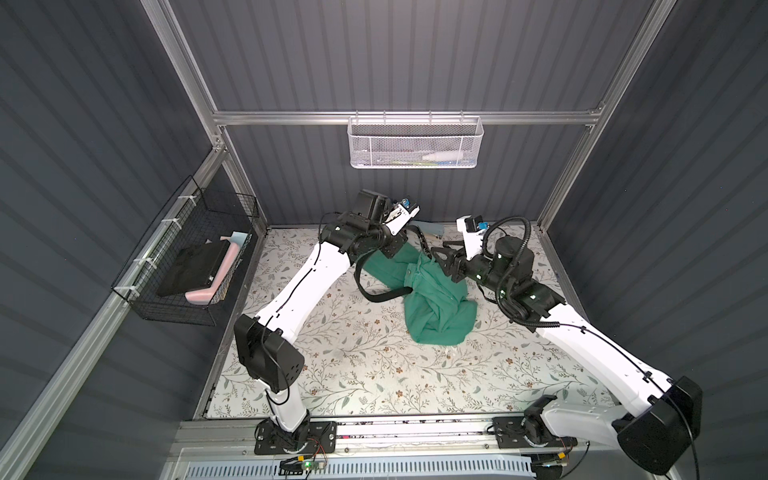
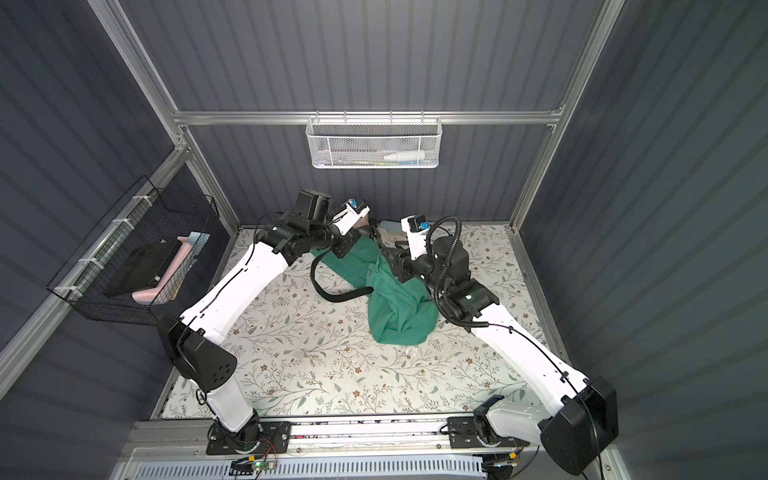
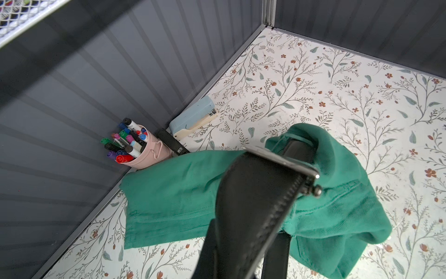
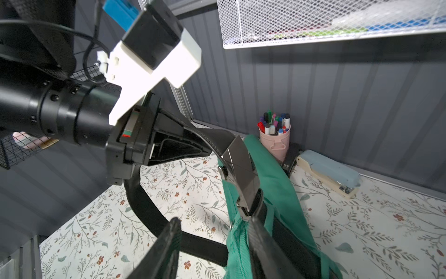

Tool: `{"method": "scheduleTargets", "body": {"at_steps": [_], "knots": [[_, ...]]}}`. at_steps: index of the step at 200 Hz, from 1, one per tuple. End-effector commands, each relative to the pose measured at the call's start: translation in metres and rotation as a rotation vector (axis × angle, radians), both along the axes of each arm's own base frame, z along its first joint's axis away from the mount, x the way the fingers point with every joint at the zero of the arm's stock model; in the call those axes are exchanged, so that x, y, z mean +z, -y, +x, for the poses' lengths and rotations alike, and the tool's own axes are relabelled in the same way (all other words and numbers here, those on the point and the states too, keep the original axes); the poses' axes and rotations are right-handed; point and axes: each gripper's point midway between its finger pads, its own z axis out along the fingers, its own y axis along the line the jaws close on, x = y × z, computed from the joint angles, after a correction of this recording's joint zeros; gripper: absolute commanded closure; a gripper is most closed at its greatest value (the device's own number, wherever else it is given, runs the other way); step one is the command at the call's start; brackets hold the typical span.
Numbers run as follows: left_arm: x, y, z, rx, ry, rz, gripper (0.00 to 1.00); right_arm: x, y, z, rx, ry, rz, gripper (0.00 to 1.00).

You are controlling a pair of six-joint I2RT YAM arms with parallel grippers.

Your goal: Remove the belt from the trousers

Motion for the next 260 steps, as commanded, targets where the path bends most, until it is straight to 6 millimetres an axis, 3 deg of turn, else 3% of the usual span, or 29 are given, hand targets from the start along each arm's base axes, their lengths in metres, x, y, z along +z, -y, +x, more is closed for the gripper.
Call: {"method": "scheduleTargets", "body": {"at_steps": [1,57,89,214,260], "knots": [[0.02,0.008,0.0,0.013,-0.019,-0.08,1.0,0.005,-0.004,0.009,-0.026,0.016,0.011,0.51],[0.025,0.012,-0.003,0.025,-0.081,-0.113,1.0,0.012,-0.022,0.035,-0.044,0.066,-0.027,0.53],[0.025,0.014,-0.005,0.022,-0.101,-0.126,1.0,0.015,-0.03,0.044,-0.041,0.082,-0.027,0.59],[0.024,0.018,-0.01,-0.004,-0.128,-0.145,1.0,-0.007,-0.048,0.064,-0.023,0.066,-0.063,0.77],[0.027,0.017,-0.013,-0.006,-0.13,-0.152,1.0,-0.023,-0.05,0.067,-0.023,0.039,-0.082,0.7]]}}
